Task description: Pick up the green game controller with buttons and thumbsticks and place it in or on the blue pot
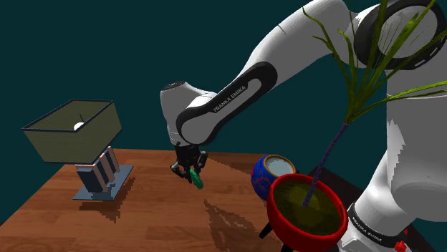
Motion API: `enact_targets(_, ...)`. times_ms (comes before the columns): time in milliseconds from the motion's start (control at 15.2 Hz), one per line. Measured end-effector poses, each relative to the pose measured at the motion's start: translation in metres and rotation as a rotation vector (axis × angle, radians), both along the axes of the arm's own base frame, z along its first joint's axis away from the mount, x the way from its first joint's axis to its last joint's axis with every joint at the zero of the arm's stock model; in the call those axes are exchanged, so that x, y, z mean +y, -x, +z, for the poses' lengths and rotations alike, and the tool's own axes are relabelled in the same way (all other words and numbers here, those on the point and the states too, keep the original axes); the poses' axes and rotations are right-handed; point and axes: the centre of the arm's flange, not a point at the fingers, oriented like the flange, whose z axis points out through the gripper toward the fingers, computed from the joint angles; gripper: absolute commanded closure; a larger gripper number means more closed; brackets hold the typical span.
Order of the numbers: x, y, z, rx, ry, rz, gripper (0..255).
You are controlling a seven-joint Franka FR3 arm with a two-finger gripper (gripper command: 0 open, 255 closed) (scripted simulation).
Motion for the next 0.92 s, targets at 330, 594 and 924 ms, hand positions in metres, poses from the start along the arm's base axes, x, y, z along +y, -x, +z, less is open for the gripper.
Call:
enact_targets(330,0.002,0.000,0.029,0.000,0.000,0.000,255)
enact_targets(594,0.001,-0.001,0.048,0.000,0.000,0.000,255)
enact_targets(924,0.002,0.000,0.075,0.000,0.000,0.000,255)
